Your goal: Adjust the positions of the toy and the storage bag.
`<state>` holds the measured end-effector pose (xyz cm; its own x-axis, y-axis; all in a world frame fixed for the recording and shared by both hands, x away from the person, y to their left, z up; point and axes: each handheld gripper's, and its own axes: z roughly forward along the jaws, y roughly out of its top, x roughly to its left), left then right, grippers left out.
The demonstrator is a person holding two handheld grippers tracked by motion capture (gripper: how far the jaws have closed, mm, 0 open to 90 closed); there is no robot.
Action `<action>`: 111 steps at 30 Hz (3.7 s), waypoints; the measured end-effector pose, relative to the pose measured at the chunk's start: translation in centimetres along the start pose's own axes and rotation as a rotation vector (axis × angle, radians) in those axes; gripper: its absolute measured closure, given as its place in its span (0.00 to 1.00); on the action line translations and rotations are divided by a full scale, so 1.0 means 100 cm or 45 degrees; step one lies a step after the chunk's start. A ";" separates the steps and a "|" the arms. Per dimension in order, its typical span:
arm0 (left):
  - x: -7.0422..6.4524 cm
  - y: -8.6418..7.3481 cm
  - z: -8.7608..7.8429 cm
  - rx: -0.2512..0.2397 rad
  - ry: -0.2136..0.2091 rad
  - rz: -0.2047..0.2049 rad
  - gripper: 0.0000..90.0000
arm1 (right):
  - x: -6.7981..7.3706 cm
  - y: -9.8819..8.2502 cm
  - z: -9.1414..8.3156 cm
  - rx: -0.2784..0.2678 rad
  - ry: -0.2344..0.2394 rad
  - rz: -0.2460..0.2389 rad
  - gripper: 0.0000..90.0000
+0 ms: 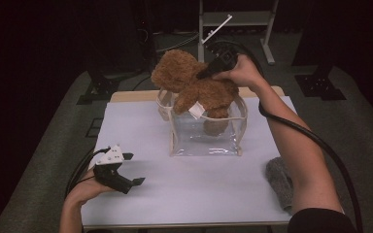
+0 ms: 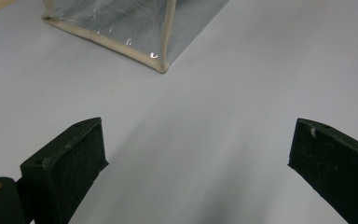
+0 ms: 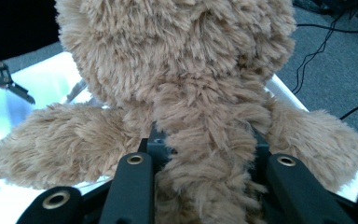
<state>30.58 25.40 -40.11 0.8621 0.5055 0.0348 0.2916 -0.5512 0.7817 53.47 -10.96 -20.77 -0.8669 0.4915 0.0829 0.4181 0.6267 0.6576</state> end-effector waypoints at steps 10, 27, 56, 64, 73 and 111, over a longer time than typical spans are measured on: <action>0.000 -0.001 0.000 0.000 0.001 -0.005 0.03 | -0.011 0.000 -0.012 -0.040 -0.029 0.058 0.72; 0.000 -0.001 0.002 0.009 -0.007 -0.002 0.03 | -0.013 -0.002 -0.013 -0.039 -0.074 0.086 0.72; -0.001 -0.001 0.002 0.018 -0.017 0.003 0.03 | 0.001 -0.049 0.043 0.211 0.028 -0.041 0.50; -0.001 0.000 0.001 0.019 -0.013 0.007 0.03 | 0.007 -0.037 0.035 0.083 0.054 -0.059 0.46; -0.001 0.000 0.001 0.009 -0.012 0.003 0.03 | 0.020 -0.010 0.044 -0.014 0.090 -0.103 0.45; -0.001 0.000 -0.003 0.003 -0.007 0.006 0.03 | 0.035 0.007 0.101 0.184 0.117 -0.129 0.97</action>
<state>30.38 25.57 -39.94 0.8657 0.4993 0.0351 0.2886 -0.5552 0.7800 53.48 -2.64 -27.61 -0.9247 0.3688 0.0940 0.3566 0.7534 0.5525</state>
